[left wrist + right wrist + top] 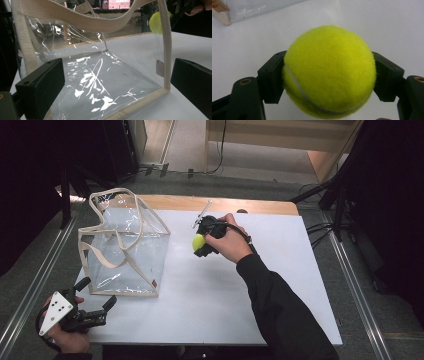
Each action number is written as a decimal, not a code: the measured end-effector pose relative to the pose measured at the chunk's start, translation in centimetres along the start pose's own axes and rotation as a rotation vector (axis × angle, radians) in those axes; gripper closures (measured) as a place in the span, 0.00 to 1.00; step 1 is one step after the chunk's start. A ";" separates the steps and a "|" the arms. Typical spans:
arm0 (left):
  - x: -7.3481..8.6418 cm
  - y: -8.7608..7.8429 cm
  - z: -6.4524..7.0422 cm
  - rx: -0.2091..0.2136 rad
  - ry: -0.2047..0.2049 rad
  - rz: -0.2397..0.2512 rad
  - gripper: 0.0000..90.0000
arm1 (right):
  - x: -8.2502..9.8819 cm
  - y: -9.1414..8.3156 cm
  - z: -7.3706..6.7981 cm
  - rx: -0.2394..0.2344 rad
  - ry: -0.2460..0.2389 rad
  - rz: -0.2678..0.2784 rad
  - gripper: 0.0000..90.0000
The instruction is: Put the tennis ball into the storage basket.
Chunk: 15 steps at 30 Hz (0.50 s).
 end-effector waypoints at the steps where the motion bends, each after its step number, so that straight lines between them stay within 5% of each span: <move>1: 0.0 0.0 0.0 0.000 0.001 -0.001 0.00 | -0.2 0.0 -0.1 0.000 -0.006 0.002 0.25; 15: 0.0 0.0 0.0 0.001 0.004 -0.003 0.00 | -2.1 -0.6 -1.3 -0.016 -0.040 0.014 0.25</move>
Point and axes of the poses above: each handheld gripper's, and its own axes: y roughly forward along the jaws, x roughly out of its underside, z roughly to its right, the point moved 6 cm from there along y, roughly forward along the jaws
